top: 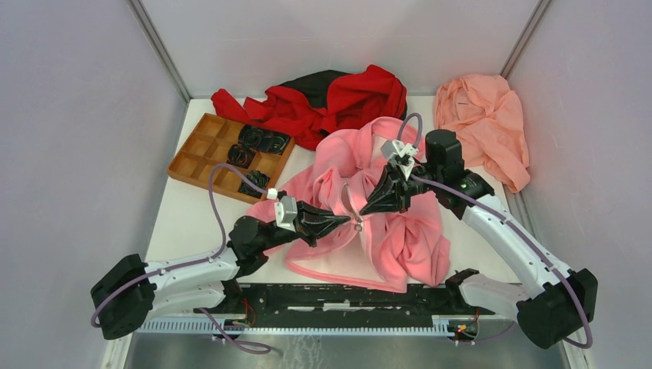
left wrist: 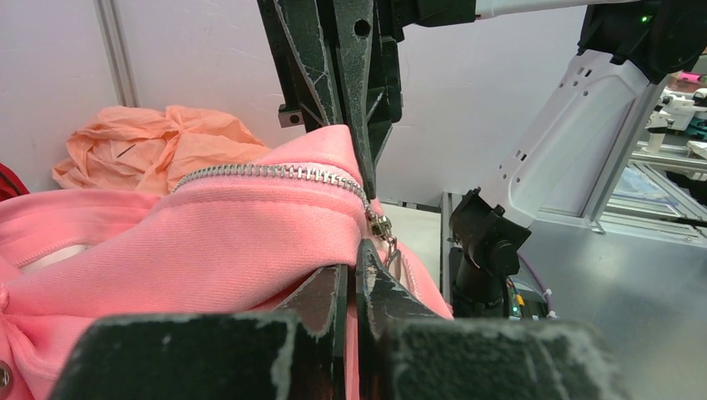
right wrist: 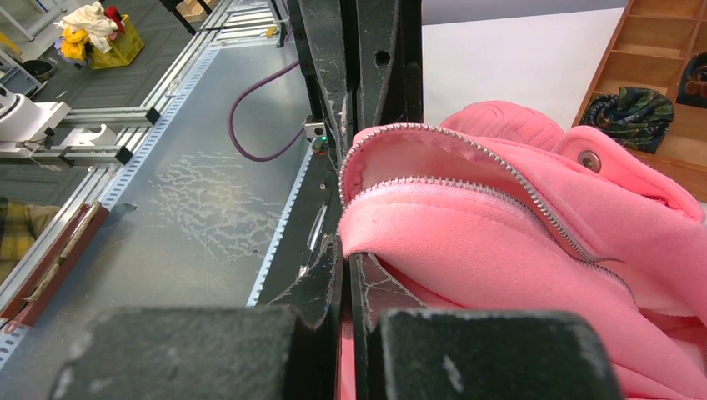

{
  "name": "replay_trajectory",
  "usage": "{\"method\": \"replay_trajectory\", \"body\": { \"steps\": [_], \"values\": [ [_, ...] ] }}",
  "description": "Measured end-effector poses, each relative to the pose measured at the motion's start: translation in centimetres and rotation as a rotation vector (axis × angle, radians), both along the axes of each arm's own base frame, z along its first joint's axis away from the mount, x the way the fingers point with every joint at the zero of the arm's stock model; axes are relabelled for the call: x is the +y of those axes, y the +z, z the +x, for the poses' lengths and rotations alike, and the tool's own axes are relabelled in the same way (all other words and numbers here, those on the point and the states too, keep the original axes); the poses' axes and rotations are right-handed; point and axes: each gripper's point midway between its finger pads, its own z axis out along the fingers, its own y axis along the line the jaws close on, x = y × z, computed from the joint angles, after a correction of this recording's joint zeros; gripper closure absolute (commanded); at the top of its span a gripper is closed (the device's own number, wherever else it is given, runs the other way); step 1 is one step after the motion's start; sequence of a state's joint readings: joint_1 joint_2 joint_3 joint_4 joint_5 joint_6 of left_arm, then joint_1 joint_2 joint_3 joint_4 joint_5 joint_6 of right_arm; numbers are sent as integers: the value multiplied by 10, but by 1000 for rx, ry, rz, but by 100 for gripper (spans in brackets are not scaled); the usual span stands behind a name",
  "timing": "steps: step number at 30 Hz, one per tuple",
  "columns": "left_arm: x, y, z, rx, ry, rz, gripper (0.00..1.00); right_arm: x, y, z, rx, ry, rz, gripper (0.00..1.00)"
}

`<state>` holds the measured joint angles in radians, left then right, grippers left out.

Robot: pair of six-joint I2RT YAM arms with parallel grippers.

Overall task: Zip up the jacket
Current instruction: Insert the zipper into the jacket.

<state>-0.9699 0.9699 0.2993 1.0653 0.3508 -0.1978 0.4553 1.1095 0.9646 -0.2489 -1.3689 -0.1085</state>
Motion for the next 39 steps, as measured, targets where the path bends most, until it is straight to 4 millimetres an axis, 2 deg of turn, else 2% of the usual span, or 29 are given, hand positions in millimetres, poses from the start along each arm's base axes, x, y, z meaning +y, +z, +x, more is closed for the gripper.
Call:
{"method": "replay_trajectory", "body": {
  "steps": [14,29,39],
  "values": [
    [-2,3,-3,-3,-23,-18,98,0,0,0,5,0,-2,100],
    [4,12,-9,11,-38,-57,98,1,5,2,-9,-9,1,100],
    [-2,3,-7,66,-55,-49,98,1,5,2,-9,-9,1,100]
  ]
}}
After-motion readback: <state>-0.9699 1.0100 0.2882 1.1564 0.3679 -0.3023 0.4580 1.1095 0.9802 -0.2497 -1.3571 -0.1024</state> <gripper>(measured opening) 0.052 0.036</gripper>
